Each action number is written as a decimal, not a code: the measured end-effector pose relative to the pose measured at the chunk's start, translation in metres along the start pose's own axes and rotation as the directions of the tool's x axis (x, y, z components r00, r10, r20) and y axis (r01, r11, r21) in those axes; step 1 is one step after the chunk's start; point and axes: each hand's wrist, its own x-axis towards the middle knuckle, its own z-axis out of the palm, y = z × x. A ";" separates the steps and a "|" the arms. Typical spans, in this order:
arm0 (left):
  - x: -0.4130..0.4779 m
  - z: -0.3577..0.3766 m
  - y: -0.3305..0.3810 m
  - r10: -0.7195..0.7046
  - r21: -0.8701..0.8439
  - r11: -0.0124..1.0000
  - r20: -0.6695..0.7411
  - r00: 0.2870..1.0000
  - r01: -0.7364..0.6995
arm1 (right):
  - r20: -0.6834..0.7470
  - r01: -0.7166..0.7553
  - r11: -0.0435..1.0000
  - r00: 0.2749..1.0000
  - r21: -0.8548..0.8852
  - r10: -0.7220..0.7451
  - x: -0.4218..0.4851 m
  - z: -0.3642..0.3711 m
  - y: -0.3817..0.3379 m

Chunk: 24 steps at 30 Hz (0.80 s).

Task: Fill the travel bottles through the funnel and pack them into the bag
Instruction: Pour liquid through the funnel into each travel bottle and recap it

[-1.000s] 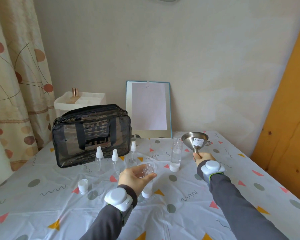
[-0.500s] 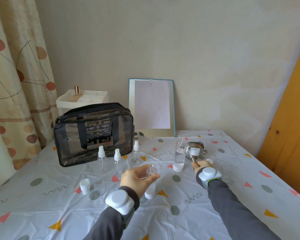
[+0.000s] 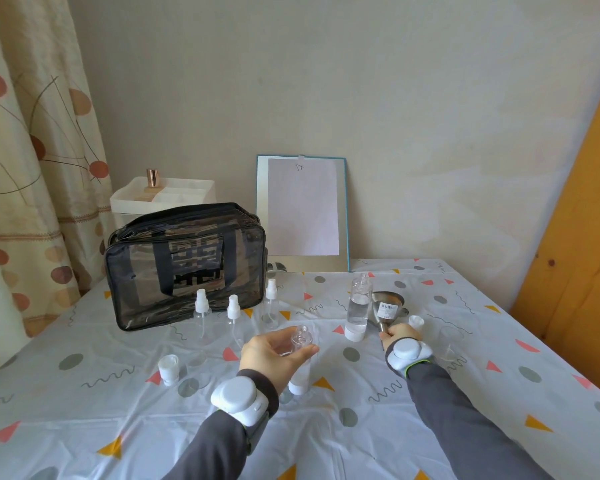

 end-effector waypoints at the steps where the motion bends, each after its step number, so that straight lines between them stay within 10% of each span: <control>1: 0.000 0.000 0.000 -0.002 0.002 1.000 -0.003 1.000 0.002 | -0.038 0.038 0.999 0.999 -0.023 -0.038 -0.002 0.000 0.003; 14: -0.003 0.000 0.001 -0.013 0.005 1.000 -0.006 1.000 0.013 | -0.111 0.118 0.979 0.984 -0.169 -0.137 -0.029 -0.015 -0.017; 19: -0.006 0.000 0.005 -0.003 0.009 1.000 -0.007 1.000 0.003 | 0.057 0.411 0.808 0.877 0.421 -0.476 -0.075 -0.008 -0.054; 24: -0.007 -0.001 0.006 0.001 0.006 1.000 0.015 1.000 -0.001 | 0.178 0.546 0.753 0.754 0.367 -0.633 -0.092 0.006 -0.072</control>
